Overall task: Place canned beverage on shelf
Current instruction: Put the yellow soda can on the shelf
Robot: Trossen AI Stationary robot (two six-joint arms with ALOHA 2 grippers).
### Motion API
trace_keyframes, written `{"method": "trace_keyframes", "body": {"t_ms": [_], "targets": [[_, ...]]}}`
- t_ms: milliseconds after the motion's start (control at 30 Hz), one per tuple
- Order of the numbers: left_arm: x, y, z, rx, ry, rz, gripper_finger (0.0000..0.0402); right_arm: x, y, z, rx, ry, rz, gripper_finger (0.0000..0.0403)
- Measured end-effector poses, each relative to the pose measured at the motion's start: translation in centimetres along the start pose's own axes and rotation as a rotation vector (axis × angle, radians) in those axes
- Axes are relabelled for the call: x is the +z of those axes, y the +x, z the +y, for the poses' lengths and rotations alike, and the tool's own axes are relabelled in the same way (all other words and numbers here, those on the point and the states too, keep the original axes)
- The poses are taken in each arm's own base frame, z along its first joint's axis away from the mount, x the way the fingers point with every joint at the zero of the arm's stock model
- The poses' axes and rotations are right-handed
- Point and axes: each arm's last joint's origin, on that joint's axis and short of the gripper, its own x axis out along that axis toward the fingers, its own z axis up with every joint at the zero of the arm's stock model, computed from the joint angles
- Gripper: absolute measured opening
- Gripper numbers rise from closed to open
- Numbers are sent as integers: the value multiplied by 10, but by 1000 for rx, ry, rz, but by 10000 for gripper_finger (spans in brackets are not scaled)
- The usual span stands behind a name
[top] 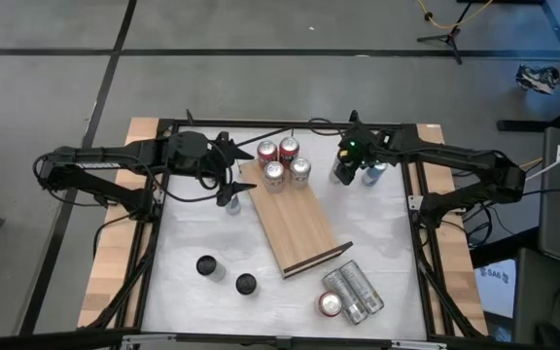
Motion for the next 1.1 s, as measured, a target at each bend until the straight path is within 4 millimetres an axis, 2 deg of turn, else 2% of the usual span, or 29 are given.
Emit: {"method": "trace_keyframes", "body": {"t_ms": [167, 567, 667, 900, 1100], "targets": [[0, 0, 0, 0, 0, 0, 366, -5, 4, -1, -10, -4, 18, 337], [0, 0, 0, 0, 0, 1, 365, 1, 4, 0, 1, 1, -39, 333], [0, 0, 0, 0, 1, 1, 365, 1, 4, 0, 1, 1, -39, 317], [0, 0, 0, 0, 1, 1, 365, 1, 4, 0, 1, 1, -41, 249], [0, 0, 0, 0, 1, 1, 365, 1, 4, 1, 3, 0, -41, 244]]}}
